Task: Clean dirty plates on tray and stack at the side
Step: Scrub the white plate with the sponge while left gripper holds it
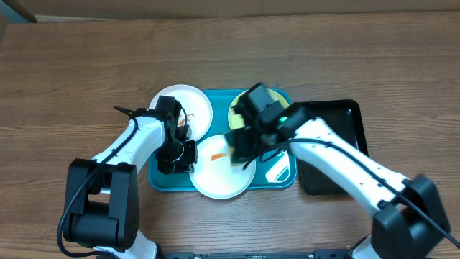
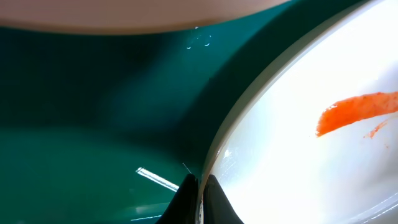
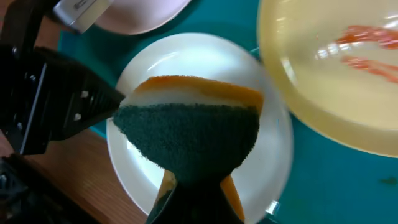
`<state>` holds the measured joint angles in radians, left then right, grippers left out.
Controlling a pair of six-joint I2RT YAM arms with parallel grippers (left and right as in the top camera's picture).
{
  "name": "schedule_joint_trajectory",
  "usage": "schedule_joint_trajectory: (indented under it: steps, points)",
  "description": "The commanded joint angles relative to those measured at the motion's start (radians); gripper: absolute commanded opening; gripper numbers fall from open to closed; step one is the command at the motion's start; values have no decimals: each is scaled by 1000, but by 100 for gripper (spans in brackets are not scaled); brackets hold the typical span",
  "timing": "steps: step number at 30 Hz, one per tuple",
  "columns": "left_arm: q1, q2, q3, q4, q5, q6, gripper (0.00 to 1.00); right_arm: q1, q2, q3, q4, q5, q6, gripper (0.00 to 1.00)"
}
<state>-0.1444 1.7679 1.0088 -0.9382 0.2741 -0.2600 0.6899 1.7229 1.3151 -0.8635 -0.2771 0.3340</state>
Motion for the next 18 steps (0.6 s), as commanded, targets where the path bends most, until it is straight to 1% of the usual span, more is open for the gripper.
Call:
schedule_joint_trajectory:
  steps: [1, 8, 13, 18]
  points:
    - [-8, 9, 8, 4, -18, -10, 4, 32, 63, 21, 21, -47, 65, 4]
    - [-8, 9, 8, 5, -18, -10, 4, 42, 92, 27, 61, -39, 82, 4]
    - [-8, 9, 8, 5, -18, -10, 4, 55, 105, 29, 140, -19, 79, 4]
    - [-8, 9, 8, 5, -18, -10, 4, 101, 164, 29, 230, -13, 90, 4]
